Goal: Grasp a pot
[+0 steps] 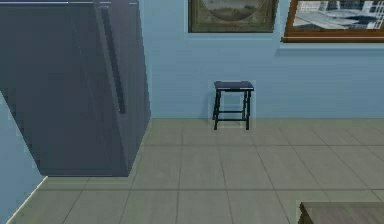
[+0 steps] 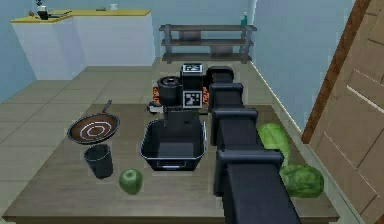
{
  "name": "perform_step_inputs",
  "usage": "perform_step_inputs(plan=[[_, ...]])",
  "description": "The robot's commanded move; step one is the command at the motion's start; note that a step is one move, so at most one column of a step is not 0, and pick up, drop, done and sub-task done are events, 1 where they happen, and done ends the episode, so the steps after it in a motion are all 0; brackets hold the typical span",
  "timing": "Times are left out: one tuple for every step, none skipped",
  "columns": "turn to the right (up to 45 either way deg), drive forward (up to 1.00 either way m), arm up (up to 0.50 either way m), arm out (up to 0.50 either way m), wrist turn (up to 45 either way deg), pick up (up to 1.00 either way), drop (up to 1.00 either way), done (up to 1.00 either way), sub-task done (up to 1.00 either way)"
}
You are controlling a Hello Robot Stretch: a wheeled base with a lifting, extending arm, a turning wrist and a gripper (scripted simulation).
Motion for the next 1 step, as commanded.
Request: perform_step_inputs(plan=[[0.0, 0.0, -0.24, 0.0, 0.0, 0.0, 0.0, 0.0, 0.0]])
